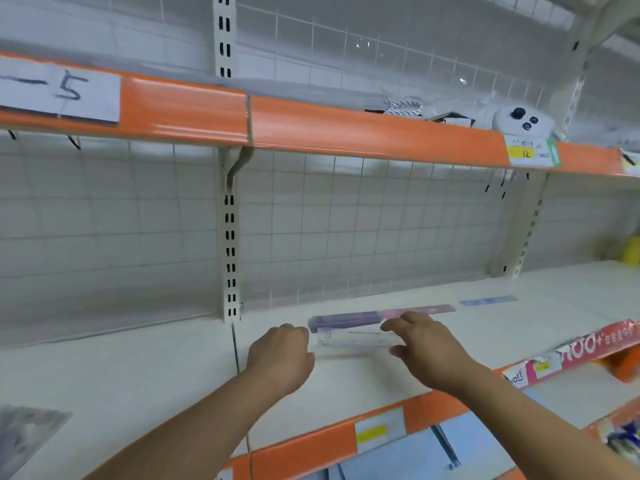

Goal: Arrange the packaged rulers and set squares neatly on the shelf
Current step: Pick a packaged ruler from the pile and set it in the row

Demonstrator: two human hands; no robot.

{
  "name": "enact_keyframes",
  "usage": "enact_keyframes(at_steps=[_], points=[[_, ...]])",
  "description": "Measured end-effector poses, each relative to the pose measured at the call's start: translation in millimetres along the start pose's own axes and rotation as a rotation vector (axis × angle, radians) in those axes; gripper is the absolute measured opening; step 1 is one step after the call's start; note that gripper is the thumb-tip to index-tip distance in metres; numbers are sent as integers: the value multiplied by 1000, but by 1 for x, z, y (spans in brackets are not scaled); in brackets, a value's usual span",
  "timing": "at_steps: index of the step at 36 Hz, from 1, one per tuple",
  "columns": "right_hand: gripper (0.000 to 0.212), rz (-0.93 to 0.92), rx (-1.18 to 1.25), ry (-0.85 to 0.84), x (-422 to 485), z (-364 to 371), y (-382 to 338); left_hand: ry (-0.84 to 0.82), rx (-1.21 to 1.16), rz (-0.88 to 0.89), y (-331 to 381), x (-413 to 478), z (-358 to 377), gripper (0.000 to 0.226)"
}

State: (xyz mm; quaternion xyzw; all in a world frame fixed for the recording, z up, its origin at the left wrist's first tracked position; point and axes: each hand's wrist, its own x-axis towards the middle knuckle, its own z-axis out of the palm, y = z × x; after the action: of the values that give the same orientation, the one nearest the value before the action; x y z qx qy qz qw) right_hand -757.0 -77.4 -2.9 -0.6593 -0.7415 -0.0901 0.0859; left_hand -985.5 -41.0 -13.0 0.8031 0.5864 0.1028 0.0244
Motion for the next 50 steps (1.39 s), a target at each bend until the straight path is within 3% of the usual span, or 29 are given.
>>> enact_keyframes(at_steps=[12, 25, 43, 47, 50], points=[[38, -20, 83, -29, 66, 35, 39, -1, 40, -69, 2, 54, 9, 28], [42, -278, 41, -162, 160, 69, 55, 59, 93, -422, -1, 59, 1, 28], [28, -451, 94, -274, 183, 92, 76, 22, 150, -614, 39, 56, 22, 30], [15, -463, 110, -262, 180, 93, 79, 18, 153, -634, 43, 55, 23, 31], [25, -471, 118, -252, 180, 94, 80, 17, 155, -638, 45, 54, 23, 31]])
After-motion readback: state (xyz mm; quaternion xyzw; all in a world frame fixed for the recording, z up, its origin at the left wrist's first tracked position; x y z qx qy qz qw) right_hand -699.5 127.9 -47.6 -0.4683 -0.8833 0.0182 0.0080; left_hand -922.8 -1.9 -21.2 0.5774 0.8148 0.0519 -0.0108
